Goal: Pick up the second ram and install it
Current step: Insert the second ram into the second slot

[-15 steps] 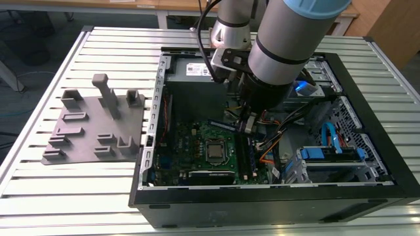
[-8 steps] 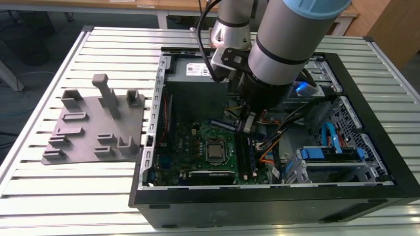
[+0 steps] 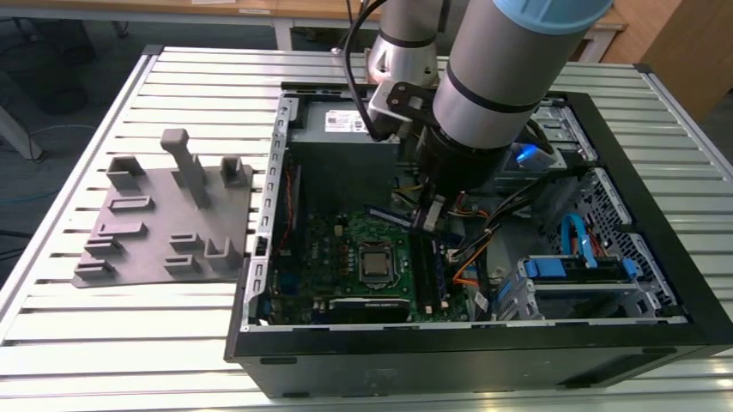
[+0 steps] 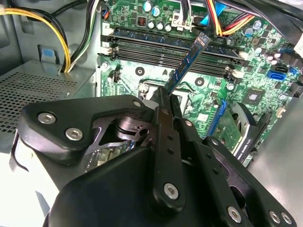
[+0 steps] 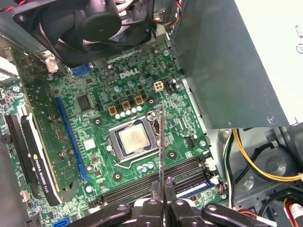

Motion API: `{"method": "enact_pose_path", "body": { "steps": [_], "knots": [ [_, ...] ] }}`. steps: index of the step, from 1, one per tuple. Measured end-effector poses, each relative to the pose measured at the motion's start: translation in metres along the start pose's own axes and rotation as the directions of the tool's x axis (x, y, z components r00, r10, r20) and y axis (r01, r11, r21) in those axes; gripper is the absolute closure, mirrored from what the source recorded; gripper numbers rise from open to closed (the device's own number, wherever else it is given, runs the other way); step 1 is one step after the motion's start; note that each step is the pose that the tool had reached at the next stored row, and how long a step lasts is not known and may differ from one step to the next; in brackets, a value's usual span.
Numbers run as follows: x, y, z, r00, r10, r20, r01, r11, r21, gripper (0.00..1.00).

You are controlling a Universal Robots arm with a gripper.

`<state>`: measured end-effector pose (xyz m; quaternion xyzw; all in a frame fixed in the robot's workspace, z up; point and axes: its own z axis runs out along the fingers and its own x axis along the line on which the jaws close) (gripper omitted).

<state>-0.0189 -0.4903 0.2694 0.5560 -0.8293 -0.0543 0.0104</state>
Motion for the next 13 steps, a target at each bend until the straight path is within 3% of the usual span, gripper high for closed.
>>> {"method": "enact_pose_path", "body": {
  "steps": [13],
  "knots": [
    [0.0000,0.0000,0.0000,0.9993,0.038,0.0039,-0.038,0.9993,0.0016,0.89]
  ]
}}
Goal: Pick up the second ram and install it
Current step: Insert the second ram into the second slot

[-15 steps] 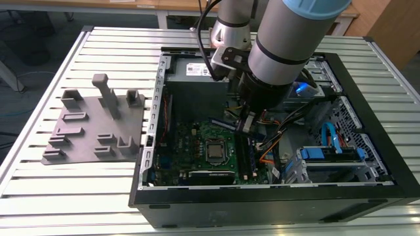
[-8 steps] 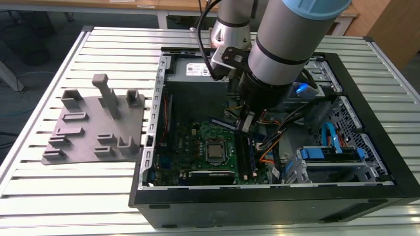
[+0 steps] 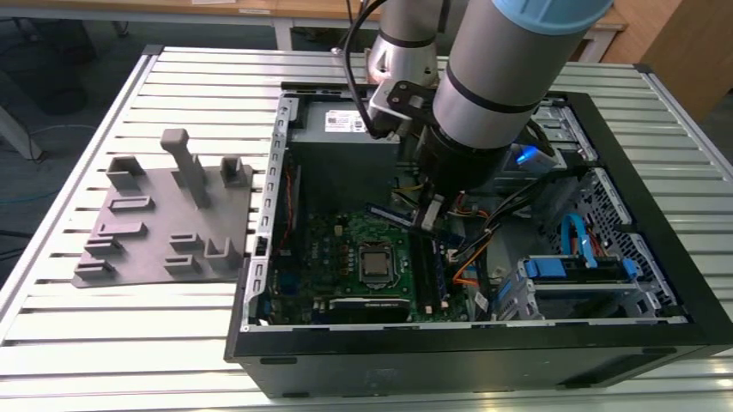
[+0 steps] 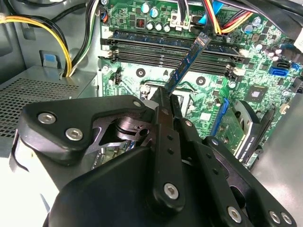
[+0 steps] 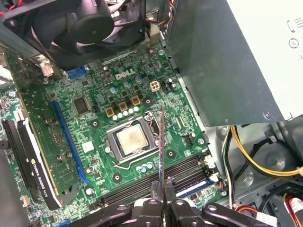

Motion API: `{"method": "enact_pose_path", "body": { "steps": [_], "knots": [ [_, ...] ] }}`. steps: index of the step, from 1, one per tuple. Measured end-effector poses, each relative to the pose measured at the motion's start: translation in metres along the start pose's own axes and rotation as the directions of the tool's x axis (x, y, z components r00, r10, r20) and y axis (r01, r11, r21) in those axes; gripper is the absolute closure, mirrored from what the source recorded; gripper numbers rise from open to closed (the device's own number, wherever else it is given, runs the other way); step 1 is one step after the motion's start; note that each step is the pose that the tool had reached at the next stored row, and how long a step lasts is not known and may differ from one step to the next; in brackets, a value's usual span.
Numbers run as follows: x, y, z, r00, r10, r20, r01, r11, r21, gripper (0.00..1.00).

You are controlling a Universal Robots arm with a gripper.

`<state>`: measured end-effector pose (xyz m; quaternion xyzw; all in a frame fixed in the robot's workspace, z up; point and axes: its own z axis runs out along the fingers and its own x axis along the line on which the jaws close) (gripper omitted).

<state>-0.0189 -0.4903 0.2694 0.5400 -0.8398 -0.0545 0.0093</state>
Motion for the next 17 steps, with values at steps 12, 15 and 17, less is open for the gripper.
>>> {"method": "enact_pose_path", "body": {
  "steps": [12,15,17],
  "knots": [
    [0.0000,0.0000,0.0000,0.9992,0.041,0.0042,-0.041,0.9992,0.0017,0.89],
    [0.0000,0.0000,0.0000,0.9982,0.059,0.0061,-0.059,0.9982,0.0024,0.89],
    [0.0000,0.0000,0.0000,0.9973,0.073,0.0075,-0.073,0.9973,0.0029,0.89]
  ]
}}
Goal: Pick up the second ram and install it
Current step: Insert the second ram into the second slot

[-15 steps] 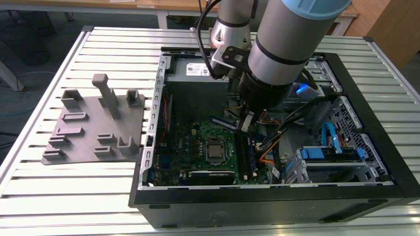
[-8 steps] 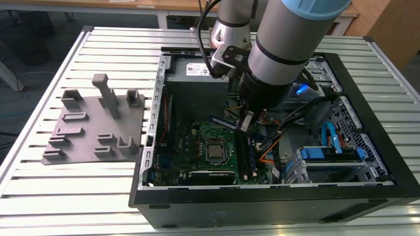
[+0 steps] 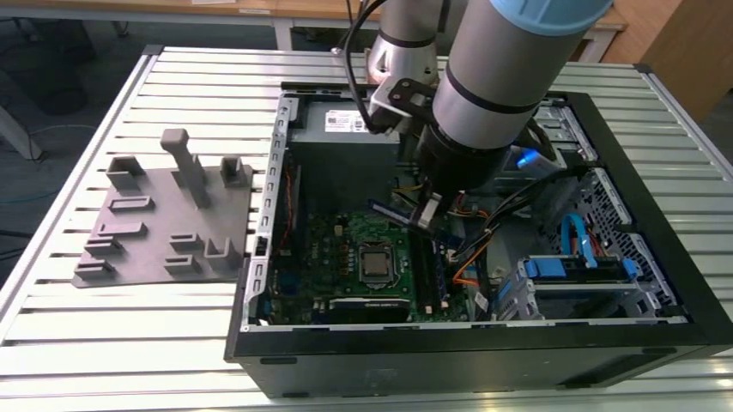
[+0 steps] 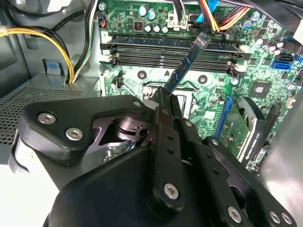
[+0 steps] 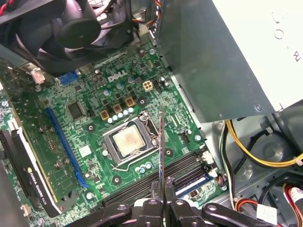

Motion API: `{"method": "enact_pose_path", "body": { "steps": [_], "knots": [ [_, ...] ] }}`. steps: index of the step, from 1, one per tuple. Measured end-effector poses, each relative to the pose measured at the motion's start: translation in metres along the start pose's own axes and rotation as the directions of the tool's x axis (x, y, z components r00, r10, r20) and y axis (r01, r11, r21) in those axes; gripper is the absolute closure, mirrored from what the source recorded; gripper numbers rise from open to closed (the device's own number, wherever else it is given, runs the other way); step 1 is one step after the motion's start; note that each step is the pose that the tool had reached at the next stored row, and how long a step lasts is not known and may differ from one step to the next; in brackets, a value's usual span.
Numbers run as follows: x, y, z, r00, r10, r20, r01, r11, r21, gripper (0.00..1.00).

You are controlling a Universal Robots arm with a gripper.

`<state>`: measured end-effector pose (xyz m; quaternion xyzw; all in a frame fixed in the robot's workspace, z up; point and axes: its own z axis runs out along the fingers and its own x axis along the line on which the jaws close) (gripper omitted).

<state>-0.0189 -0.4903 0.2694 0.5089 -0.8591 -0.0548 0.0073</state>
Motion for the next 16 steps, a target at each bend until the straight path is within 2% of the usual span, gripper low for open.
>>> {"method": "enact_pose_path", "body": {
  "steps": [16],
  "knots": [
    [0.0000,0.0000,0.0001,0.9976,0.068,0.0071,-0.068,0.9977,0.0027,0.89]
  ]
}}
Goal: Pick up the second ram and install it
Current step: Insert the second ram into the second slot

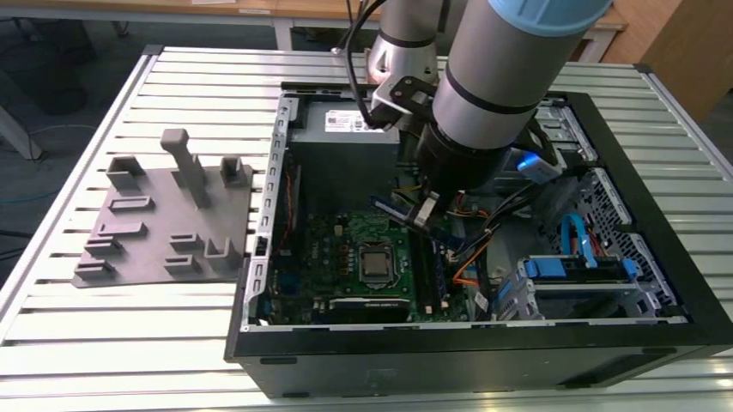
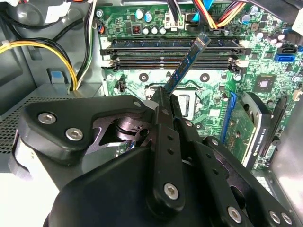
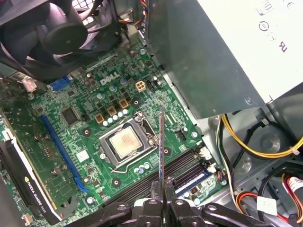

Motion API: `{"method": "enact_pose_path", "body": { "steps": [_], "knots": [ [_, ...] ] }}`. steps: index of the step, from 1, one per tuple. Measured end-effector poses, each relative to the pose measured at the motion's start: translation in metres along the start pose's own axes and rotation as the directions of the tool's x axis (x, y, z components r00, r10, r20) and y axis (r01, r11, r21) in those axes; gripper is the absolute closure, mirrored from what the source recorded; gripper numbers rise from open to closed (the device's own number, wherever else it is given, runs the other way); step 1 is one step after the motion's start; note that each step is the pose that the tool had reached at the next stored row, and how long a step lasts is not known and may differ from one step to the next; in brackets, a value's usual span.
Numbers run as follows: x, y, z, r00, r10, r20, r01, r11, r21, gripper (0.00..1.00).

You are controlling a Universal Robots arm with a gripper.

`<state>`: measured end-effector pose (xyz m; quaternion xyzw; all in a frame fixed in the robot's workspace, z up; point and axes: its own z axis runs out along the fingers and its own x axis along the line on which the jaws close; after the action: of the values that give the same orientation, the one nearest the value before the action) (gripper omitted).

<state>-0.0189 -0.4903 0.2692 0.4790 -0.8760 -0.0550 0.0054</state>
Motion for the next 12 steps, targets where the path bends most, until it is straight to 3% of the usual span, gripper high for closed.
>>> {"method": "enact_pose_path", "body": {
  "steps": [12],
  "knots": [
    [0.0000,0.0000,0.0000,0.9995,0.031,0.0032,-0.031,0.9995,0.0013,0.89]
  ]
}}
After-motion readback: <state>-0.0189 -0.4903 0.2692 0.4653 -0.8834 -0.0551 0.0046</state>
